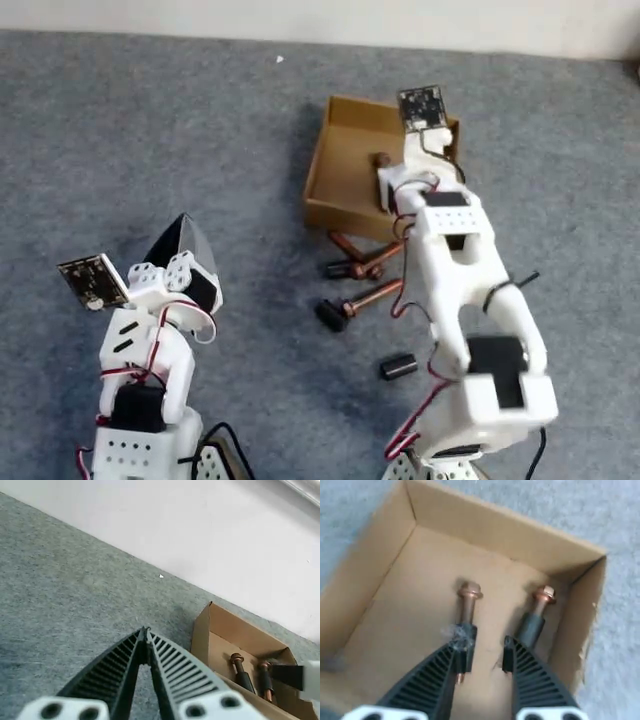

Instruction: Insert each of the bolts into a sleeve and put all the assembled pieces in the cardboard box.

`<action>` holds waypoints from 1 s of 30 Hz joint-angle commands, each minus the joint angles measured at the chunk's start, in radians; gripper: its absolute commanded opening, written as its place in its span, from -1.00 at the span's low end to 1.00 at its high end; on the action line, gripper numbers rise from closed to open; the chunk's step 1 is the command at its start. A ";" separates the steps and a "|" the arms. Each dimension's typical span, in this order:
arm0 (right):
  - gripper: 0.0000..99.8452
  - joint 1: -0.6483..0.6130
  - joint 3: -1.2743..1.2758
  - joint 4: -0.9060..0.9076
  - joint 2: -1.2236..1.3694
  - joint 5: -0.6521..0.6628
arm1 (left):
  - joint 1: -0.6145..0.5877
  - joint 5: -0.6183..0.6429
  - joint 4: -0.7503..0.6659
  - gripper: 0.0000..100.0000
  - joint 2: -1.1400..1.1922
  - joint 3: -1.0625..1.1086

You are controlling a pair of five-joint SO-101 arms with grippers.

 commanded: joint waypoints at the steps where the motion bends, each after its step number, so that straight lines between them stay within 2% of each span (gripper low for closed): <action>1: -0.79 0.012 -0.042 0.228 -0.174 -0.071 | -0.002 -0.009 -0.023 -0.99 -0.012 0.021; 3: -0.79 0.010 -0.045 0.372 -0.231 -0.103 | -0.002 -0.009 -0.023 -0.99 -0.012 0.021; 8: -0.79 -0.061 -0.039 0.676 -0.320 -0.032 | -0.002 -0.009 -0.025 -0.99 -0.012 0.021; 16: -0.79 -0.229 -0.035 0.852 -0.372 0.026 | -0.028 -0.009 -0.025 -0.99 -0.012 0.021; 21: -0.79 -0.372 0.008 0.860 -0.371 0.028 | -0.087 -0.009 -0.025 -0.99 -0.012 0.021; 25: -0.79 -0.496 0.139 0.733 -0.369 0.028 | -0.090 -0.009 -0.025 -0.99 -0.012 0.021; 30: -0.79 -0.547 0.282 0.588 -0.369 0.028 | -0.090 -0.009 -0.025 -0.99 -0.013 0.021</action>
